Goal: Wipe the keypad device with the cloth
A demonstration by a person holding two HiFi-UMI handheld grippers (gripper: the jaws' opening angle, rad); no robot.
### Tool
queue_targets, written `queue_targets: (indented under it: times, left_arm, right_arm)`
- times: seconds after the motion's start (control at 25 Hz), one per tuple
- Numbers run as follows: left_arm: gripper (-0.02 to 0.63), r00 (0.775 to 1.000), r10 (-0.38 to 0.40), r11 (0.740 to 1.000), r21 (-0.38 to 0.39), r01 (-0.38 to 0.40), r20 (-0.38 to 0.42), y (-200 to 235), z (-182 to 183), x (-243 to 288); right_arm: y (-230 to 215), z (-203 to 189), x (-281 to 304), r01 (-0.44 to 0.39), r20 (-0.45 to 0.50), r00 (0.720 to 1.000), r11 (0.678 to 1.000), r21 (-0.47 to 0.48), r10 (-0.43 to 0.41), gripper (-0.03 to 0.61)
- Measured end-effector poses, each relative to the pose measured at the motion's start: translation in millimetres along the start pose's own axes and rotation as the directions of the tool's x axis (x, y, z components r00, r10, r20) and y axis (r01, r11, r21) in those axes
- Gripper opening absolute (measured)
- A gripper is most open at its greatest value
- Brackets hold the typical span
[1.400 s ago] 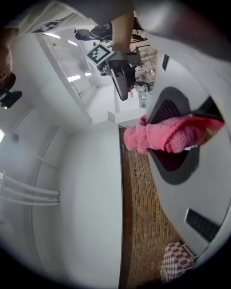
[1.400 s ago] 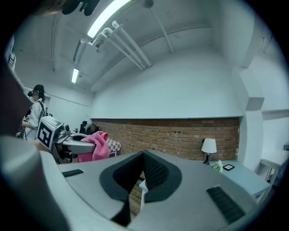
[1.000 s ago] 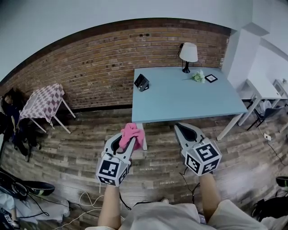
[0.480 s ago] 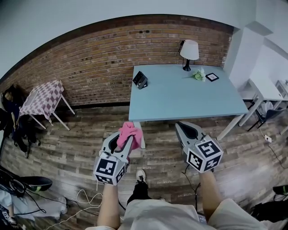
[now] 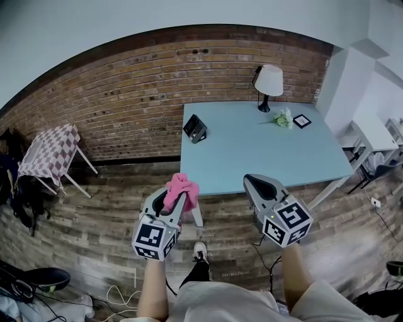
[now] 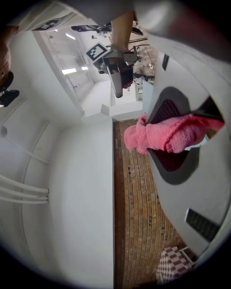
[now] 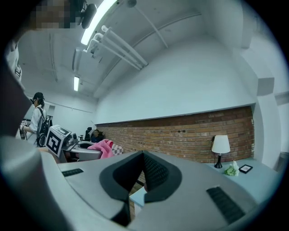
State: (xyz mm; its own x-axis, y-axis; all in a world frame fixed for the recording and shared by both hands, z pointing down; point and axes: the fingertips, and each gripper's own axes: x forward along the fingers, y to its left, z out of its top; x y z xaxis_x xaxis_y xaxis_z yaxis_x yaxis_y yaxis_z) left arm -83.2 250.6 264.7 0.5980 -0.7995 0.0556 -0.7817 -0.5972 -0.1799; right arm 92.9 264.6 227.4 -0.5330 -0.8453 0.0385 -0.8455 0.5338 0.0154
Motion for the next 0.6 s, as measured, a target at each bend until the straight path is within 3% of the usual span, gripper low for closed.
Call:
queue_targets:
  times: [0.6]
  left_arm:
    - [0.166,0.999,-0.043,0.999,-0.019,0.043,-0.015,149.0,-10.4,145.3]
  right_arm:
    - [-73.1,4.6,190.8,0.012,-0.063,0.998,0.999,0.052,-0.009,0.009]
